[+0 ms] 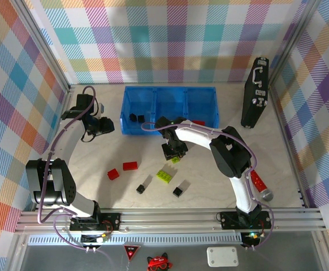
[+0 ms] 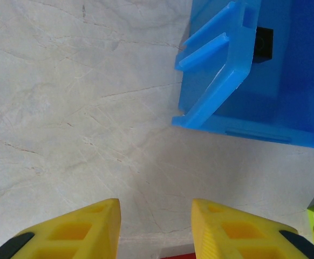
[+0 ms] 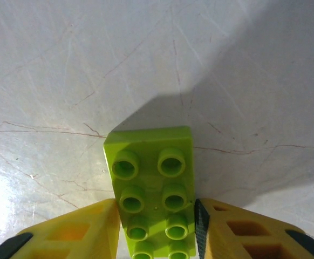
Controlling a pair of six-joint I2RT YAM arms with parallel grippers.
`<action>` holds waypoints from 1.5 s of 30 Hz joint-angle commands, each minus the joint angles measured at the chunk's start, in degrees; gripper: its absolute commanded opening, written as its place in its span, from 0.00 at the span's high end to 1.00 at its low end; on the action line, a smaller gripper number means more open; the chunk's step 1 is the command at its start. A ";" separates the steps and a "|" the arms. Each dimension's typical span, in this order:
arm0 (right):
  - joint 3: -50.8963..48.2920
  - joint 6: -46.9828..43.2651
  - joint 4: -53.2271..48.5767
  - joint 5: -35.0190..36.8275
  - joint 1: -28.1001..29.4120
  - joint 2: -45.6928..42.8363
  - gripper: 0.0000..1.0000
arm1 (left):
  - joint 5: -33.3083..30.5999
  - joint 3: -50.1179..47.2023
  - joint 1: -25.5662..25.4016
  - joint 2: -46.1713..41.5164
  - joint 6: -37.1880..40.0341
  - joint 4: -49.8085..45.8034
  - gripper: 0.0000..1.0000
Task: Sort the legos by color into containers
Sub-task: Pick up the lego from the center of the table, then place the lego in the container.
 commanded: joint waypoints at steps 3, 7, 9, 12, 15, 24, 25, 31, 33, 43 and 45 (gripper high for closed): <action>1.04 -0.46 -0.68 -0.03 0.58 -0.34 0.61 | -0.02 0.21 0.81 -1.09 1.28 -0.12 0.61; 1.26 -0.36 -1.13 0.06 0.58 -1.13 0.63 | -0.11 0.21 0.81 -1.15 1.28 -0.12 0.61; 1.52 -0.22 -1.46 0.07 0.58 -1.75 0.63 | -0.11 0.21 0.81 -1.18 1.28 -0.08 0.61; 2.30 -0.16 -2.59 0.32 0.56 -2.84 0.63 | -0.28 0.21 0.88 -1.21 1.28 -0.12 0.61; 3.69 -0.48 -3.95 0.89 0.57 -3.94 0.63 | -0.28 0.15 0.89 -1.44 1.36 -0.08 0.61; 12.24 -2.23 -8.69 2.11 0.28 -4.50 0.64 | -0.05 0.03 0.88 -1.79 1.36 -0.12 0.61; 13.64 -2.47 -9.12 2.30 0.09 -4.09 0.64 | -0.11 -0.02 0.89 -1.88 1.37 -0.12 0.61; 23.38 -4.13 -12.23 2.90 -2.36 0.04 0.64 | -0.02 -0.06 0.85 -2.22 1.34 -0.12 0.61; 27.06 -4.54 -13.15 2.74 -3.55 2.07 0.64 | 0.14 -0.15 0.89 -2.38 1.36 -0.04 0.61; 44.21 -4.59 -15.71 3.11 -8.44 13.40 0.64 | 0.44 -0.33 0.89 -2.59 1.30 0.05 0.61; 46.52 -4.27 -15.39 3.93 -9.06 15.46 0.64 | 0.60 -0.32 0.90 -2.53 1.19 0.14 0.61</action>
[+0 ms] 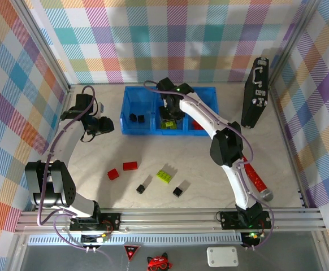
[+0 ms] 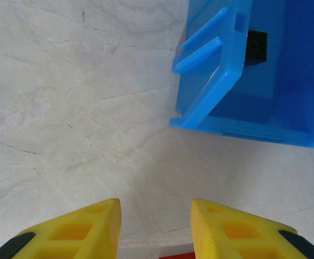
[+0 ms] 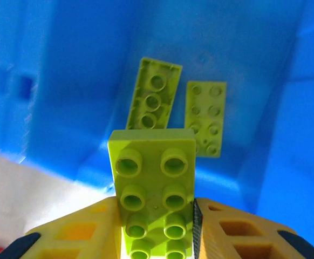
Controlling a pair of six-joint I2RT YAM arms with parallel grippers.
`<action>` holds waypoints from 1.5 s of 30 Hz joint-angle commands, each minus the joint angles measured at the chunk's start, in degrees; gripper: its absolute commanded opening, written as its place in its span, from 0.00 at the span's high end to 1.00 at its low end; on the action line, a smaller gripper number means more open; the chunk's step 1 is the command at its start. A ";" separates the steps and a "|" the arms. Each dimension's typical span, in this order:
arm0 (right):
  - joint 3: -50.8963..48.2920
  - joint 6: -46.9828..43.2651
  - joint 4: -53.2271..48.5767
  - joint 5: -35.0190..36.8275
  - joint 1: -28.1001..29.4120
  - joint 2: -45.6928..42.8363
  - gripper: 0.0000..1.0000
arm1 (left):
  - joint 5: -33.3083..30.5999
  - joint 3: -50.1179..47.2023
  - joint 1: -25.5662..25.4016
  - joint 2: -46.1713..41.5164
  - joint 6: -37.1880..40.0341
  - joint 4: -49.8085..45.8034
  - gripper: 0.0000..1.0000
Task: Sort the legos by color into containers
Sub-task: Place the lego in the container.
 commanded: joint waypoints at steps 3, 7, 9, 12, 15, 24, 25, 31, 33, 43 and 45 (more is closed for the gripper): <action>6.20 0.69 -1.01 3.54 -1.02 4.67 0.64 | 0.80 -0.32 0.90 -1.45 0.89 0.14 0.61; 6.62 0.70 3.81 6.66 -1.50 6.67 0.65 | 0.82 -0.32 0.89 -1.14 0.89 0.14 0.61; 6.65 0.76 6.28 8.43 -1.61 7.51 0.65 | 0.86 -0.32 0.89 -1.05 0.79 0.14 0.61; 6.65 0.67 10.06 10.67 -1.73 9.03 0.65 | 0.90 -0.41 0.87 -1.01 0.79 0.14 0.61; 6.71 0.66 13.66 11.68 -1.90 10.31 0.65 | 0.98 -0.58 0.89 -0.99 0.71 0.23 0.61; 6.38 0.97 19.67 15.49 -2.08 13.26 0.64 | 0.99 -0.76 0.88 -1.17 0.70 0.31 0.61; 6.45 0.86 20.03 15.52 -2.04 13.65 0.64 | 1.01 -0.76 0.89 -1.18 0.70 0.30 0.61; 6.73 1.16 20.01 15.87 -2.05 14.53 0.59 | 0.99 -0.85 0.89 -1.27 0.79 0.39 0.61; 6.73 1.43 19.82 15.72 -2.08 14.08 0.57 | 1.16 -0.85 0.89 -1.27 0.72 0.41 0.61; 6.17 1.34 18.46 15.49 -2.01 9.90 0.52 | 1.17 -0.85 0.89 -1.27 0.71 0.41 0.61; 5.68 1.32 17.91 14.72 -1.85 8.63 0.52 | 1.26 -0.85 0.89 -1.19 0.70 0.41 0.61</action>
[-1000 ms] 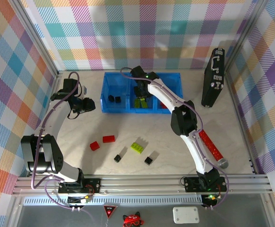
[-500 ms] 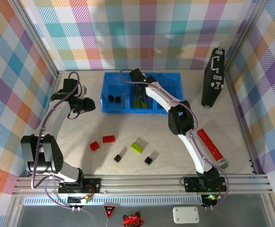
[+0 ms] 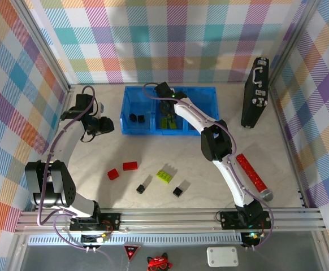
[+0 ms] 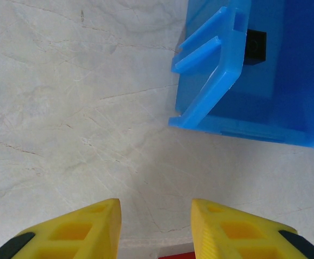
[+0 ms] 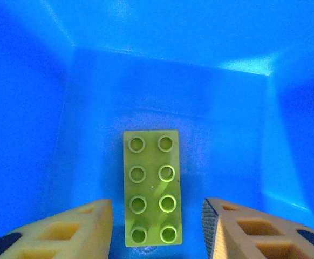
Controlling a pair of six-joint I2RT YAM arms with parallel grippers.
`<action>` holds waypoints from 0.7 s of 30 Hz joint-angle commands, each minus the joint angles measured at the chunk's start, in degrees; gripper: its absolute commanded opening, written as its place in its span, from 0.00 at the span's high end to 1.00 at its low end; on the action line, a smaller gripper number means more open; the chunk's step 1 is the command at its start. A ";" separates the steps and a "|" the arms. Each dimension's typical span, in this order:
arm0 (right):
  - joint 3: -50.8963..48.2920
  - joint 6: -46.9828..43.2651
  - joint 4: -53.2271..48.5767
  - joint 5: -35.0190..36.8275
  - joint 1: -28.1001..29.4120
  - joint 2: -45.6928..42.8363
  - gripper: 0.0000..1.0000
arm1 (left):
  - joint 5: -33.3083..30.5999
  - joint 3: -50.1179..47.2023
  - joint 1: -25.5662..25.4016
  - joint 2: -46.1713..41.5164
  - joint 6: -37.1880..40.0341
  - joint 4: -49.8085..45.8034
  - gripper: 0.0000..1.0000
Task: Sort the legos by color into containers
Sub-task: Place the lego in the container.
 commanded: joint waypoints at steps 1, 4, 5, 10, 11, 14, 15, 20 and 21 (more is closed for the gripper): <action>0.07 0.50 -1.14 -0.63 0.06 -5.73 0.52 | 1.15 -0.77 0.89 -1.12 0.70 0.38 0.61; -1.41 0.77 -2.51 -2.45 0.15 -7.82 0.52 | 1.34 -0.78 0.89 -1.01 0.70 0.30 0.61; -2.14 0.92 -2.94 -3.27 0.15 -8.61 0.52 | 1.30 -0.85 0.89 -1.01 0.79 0.30 0.61; -5.48 1.38 -5.64 -7.95 0.37 -12.04 0.52 | 1.32 -1.02 0.89 -0.84 0.80 0.12 0.61; -6.59 1.38 -6.03 -8.84 0.54 -12.88 0.52 | 1.34 -1.02 0.81 -0.75 0.80 0.08 0.61; -10.57 1.80 -6.60 -11.14 1.35 -16.02 0.52 | 1.30 -1.02 0.72 -0.48 0.88 -0.14 0.61; -11.85 1.70 -6.60 -11.56 1.62 -16.94 0.52 | 1.21 -1.02 0.64 -0.40 0.88 -0.14 0.61; -19.83 2.10 -6.88 -15.46 3.08 -23.28 0.52 | 0.82 -1.09 -0.06 0.39 1.06 -0.93 0.61; -21.54 2.14 -6.59 -15.95 3.33 -24.63 0.52 | 0.82 -1.18 -0.33 0.55 0.98 -1.01 0.60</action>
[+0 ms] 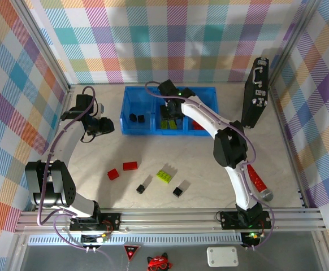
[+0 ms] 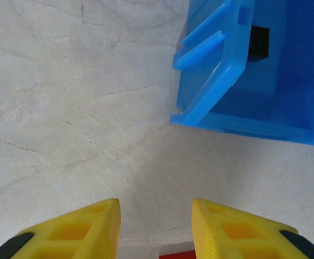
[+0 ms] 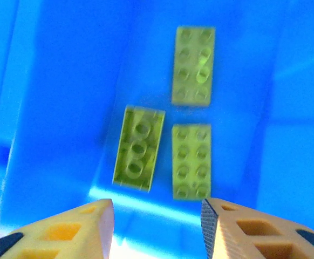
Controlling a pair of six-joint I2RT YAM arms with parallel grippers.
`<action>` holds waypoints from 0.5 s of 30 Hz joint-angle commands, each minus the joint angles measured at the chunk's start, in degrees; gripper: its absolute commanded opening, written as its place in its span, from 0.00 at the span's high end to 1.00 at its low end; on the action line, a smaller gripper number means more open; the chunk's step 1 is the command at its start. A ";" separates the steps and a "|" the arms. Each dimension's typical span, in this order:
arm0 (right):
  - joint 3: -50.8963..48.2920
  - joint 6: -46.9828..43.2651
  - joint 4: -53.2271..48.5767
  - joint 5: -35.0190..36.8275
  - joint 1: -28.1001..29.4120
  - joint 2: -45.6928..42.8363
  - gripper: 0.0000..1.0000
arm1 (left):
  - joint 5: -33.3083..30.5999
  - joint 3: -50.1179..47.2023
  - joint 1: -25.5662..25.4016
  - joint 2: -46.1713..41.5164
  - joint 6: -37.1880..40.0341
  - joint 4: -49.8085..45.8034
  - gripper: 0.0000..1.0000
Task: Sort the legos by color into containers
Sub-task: Place the lego in the container, then pick up the lego from the bottom-center of the table.
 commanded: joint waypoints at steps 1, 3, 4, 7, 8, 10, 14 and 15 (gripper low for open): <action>-5.07 1.17 -1.04 -4.06 1.38 -6.66 0.52 | 0.82 -0.79 -0.57 0.70 0.94 -1.17 0.60; -8.45 1.33 -0.49 -4.48 1.78 -9.13 0.52 | 0.82 -0.53 -1.52 1.12 0.95 -1.96 0.58; -10.09 1.62 -0.39 -4.58 1.87 -10.45 0.52 | 0.40 -0.20 -2.17 1.33 0.97 -2.51 0.57; -14.72 2.29 0.20 -5.03 2.12 -14.27 0.52 | -0.92 0.78 -4.34 1.60 0.97 -4.10 0.55; -16.31 2.55 0.62 -5.19 2.10 -15.60 0.52 | -1.44 1.11 -5.00 1.65 0.76 -4.63 0.54; -18.90 3.02 0.97 -5.78 2.19 -17.79 0.52 | -1.80 1.66 -5.99 1.70 0.24 -5.73 0.53; -23.28 4.03 1.01 -7.61 2.61 -21.43 0.51 | -2.00 1.12 -7.18 0.70 -1.20 -6.99 0.51; -24.36 4.27 1.10 -7.91 2.92 -22.09 0.51 | -2.01 0.76 -7.30 0.35 -1.47 -7.07 0.51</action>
